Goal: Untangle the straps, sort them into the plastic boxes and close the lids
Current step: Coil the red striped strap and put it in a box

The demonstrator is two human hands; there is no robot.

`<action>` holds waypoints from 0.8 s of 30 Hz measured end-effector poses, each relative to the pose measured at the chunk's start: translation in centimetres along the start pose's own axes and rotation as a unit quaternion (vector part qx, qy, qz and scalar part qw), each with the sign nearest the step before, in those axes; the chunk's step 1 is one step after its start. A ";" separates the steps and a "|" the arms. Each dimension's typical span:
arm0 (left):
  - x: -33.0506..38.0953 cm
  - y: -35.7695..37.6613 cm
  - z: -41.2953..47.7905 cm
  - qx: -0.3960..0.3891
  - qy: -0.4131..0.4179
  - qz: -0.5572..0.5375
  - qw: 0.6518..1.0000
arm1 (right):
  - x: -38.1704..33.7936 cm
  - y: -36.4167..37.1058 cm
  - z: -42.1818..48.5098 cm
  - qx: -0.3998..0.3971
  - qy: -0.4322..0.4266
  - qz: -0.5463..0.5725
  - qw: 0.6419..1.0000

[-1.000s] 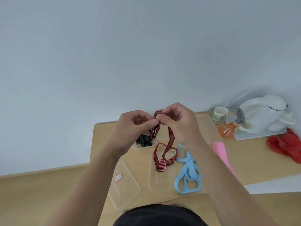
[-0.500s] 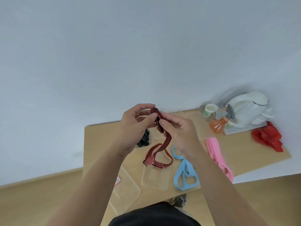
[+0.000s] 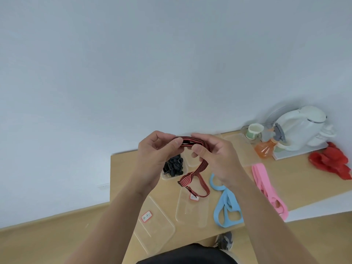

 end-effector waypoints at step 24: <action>2.5 2.7 -0.6 -0.054 0.028 0.084 0.995 | -3.3 0.2 1.0 0.032 -0.047 -0.004 0.998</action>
Point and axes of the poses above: each hand's wrist, its own z-axis towards the middle knuckle, its own y-axis out of the palm, x = y × z, the point moved 3 cm from there along z, towards the middle knuckle, and after that the axes turned 9 degrees about -y, right-handed, at the moved point
